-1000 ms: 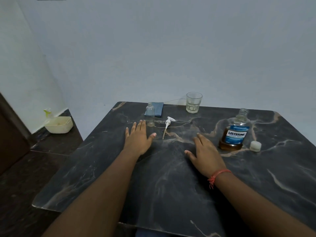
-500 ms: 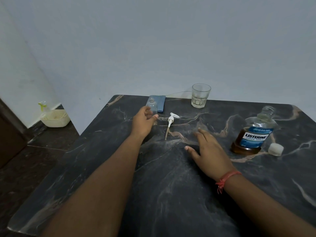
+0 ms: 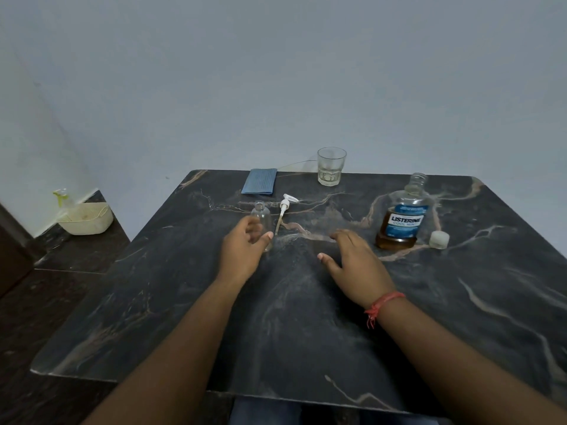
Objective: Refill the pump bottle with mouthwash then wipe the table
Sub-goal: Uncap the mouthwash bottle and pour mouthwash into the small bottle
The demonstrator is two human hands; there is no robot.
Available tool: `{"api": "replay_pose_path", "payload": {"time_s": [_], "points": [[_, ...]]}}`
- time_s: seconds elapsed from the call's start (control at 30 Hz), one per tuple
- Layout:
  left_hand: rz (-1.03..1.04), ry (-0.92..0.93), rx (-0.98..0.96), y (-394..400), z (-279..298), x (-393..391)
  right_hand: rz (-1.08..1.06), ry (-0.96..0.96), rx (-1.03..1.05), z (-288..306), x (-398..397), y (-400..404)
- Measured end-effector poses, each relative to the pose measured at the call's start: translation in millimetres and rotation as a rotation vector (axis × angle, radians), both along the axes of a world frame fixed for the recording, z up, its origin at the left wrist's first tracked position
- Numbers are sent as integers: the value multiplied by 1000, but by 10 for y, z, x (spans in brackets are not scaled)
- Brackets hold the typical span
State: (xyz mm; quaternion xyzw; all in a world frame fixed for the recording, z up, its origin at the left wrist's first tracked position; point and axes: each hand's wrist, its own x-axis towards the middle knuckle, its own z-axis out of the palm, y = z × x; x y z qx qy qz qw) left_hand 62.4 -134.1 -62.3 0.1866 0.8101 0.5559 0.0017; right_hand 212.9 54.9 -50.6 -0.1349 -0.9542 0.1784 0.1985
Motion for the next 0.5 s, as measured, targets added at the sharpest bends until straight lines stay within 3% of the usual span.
{"api": "replay_pose_path", "payload": {"time_s": [0.23,0.5], "points": [[-96,2,24,254,-24,571,-133,170,-103,-32,440,259],[-184,-8,24,609,-20,731,-366,456,-587,-20,627,907]]}}
